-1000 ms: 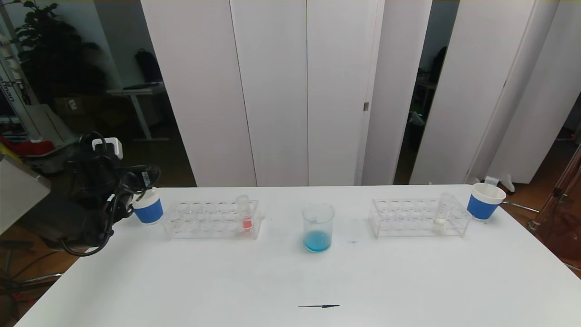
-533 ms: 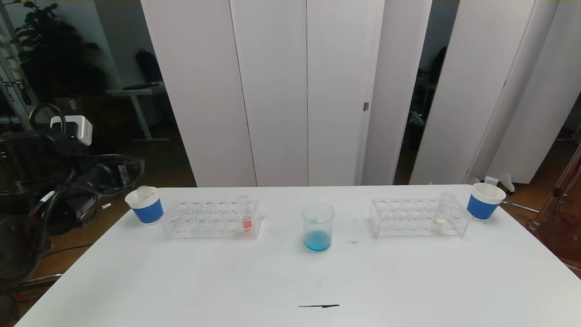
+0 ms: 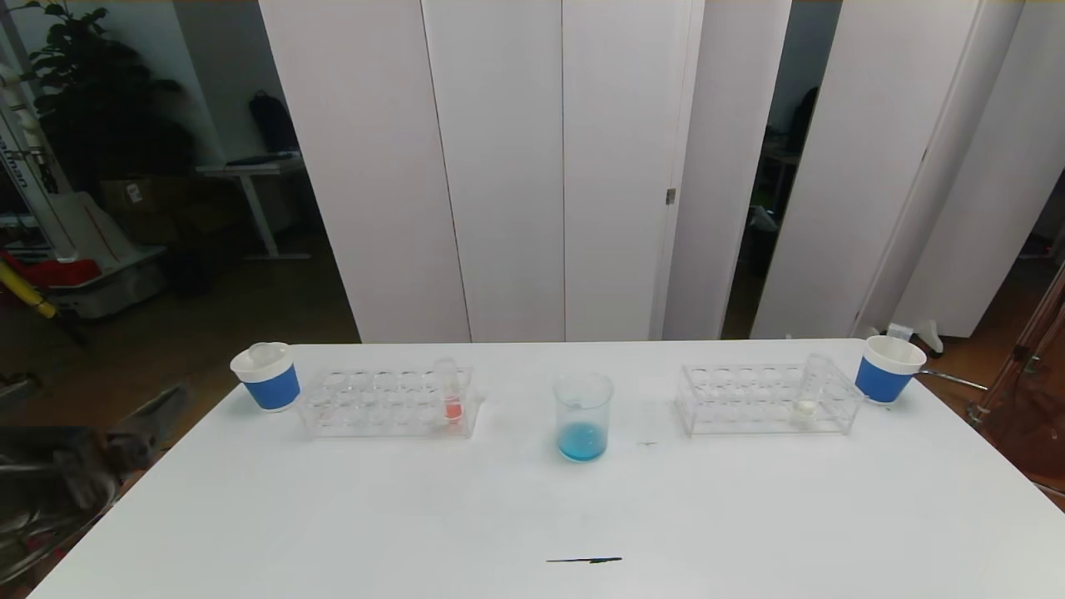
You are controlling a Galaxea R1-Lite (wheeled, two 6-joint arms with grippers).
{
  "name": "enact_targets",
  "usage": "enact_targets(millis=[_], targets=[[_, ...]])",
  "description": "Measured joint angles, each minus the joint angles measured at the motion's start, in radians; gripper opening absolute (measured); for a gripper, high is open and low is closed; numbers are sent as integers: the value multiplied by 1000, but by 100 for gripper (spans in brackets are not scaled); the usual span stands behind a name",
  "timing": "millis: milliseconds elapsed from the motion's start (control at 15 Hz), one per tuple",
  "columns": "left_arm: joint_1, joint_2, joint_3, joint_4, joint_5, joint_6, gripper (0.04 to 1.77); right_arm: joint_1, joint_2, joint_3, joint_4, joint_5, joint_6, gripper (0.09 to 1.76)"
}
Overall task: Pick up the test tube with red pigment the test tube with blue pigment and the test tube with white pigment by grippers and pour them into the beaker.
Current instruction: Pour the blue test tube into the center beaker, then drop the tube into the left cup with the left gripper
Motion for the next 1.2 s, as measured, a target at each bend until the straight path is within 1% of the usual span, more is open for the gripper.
enact_targets(millis=[200, 267, 333, 400, 467, 600, 733, 867, 933, 1000, 1133, 1200], targets=[[-4, -253, 27, 260, -2, 0, 175, 0, 0, 0, 0, 0, 0, 175], [2, -344, 26, 377, -6, 0, 175, 0, 0, 0, 0, 0, 0, 175], [16, -423, 14, 506, -12, -3, 175, 0, 0, 0, 0, 0, 0, 175], [43, -498, -5, 597, -30, -9, 175, 0, 0, 0, 0, 0, 0, 175], [67, -562, -18, 639, -66, -11, 175, 0, 0, 0, 0, 0, 0, 175], [107, -680, -14, 723, -167, -14, 175, 0, 0, 0, 0, 0, 0, 175], [114, -776, 25, 745, -213, -10, 174, 0, 0, 0, 0, 0, 0, 175], [110, -879, 90, 746, -325, -16, 174, 0, 0, 0, 0, 0, 0, 175], [109, -911, 110, 745, -349, -43, 174, 0, 0, 0, -1, 0, 0, 175], [107, -935, 113, 743, -362, -70, 174, 0, 0, 0, 0, 0, 0, 175], [107, -960, 139, 741, -373, -74, 174, 0, 0, 0, 0, 0, 0, 175], [106, -967, 166, 740, -374, -70, 174, 0, 0, 0, -1, 0, 0, 175]])
